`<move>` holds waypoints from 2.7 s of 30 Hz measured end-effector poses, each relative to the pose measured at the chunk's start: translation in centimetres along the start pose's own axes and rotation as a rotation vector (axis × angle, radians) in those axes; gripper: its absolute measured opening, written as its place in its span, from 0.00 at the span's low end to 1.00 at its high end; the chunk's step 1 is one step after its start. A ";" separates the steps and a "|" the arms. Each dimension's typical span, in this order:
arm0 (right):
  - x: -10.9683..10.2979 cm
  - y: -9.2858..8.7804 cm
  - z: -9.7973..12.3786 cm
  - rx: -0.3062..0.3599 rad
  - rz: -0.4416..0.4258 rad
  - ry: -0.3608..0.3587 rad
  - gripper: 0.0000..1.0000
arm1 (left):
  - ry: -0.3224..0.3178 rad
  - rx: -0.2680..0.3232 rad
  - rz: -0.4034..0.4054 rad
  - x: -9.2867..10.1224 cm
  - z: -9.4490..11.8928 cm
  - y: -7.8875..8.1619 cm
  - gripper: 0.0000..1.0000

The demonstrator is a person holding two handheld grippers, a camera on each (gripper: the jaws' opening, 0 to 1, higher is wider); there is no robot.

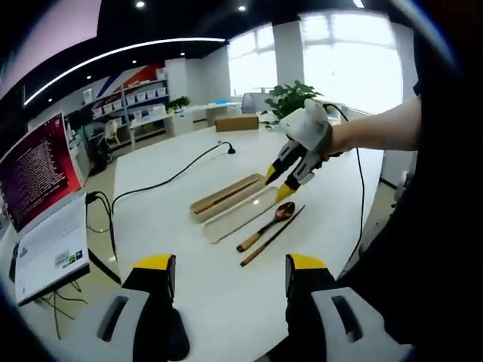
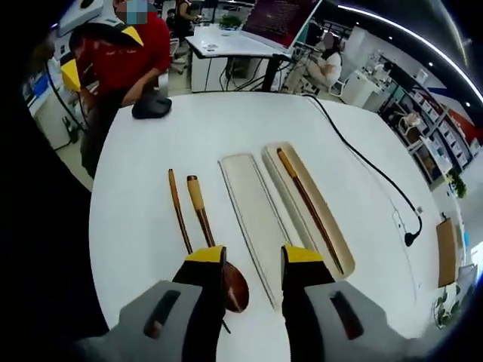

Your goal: Arrange the utensils inside the cutlery case until each visible utensil rests in its matching compartment.

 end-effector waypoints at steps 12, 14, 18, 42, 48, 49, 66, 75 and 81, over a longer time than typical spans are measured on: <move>-2.8 -1.9 1.3 -0.009 -0.043 0.024 0.26 | -0.056 -0.025 0.015 0.2 -1.3 -1.3 0.61; -3.3 -2.1 1.4 -0.013 -0.043 0.028 0.28 | -0.063 -0.025 0.010 0.4 -1.4 -1.3 0.61; -3.5 -2.5 1.9 -0.011 -0.056 0.017 0.29 | -0.070 -0.028 0.010 0.1 -1.7 -1.5 0.61; -1.1 -4.0 7.5 0.036 -0.212 -0.216 0.34 | -0.088 -0.061 -0.021 0.5 -4.2 -0.5 0.63; -0.9 -4.6 9.0 0.032 -0.222 -0.248 0.38 | -0.088 -0.054 -0.035 0.2 -4.7 0.1 0.63; -0.9 -4.7 9.2 0.031 -0.229 -0.254 0.40 | -0.089 -0.054 -0.037 0.2 -4.8 0.2 0.63; -1.1 -4.8 9.0 -0.005 -0.175 -0.252 0.44 | -0.057 -0.062 -0.022 -0.4 -4.7 -0.1 0.67; -1.9 -4.4 7.7 -0.019 -0.146 -0.192 0.44 | -0.030 -0.050 -0.002 -0.2 -3.9 -0.2 0.70; -1.9 -3.9 7.2 -0.014 -0.145 -0.161 0.42 | -0.028 -0.045 0.003 0.0 -3.7 0.0 0.70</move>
Point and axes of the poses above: the point that each gripper's makers call its tool centre point, and the gripper's own axes: z roughly backward along the fingers, x roughly to its right, y roughly out of its top, the point moved 8 cm from there along z, roughly backward along the fingers, and after that the axes turned 13 degrees about x, right-handed, at the moved point
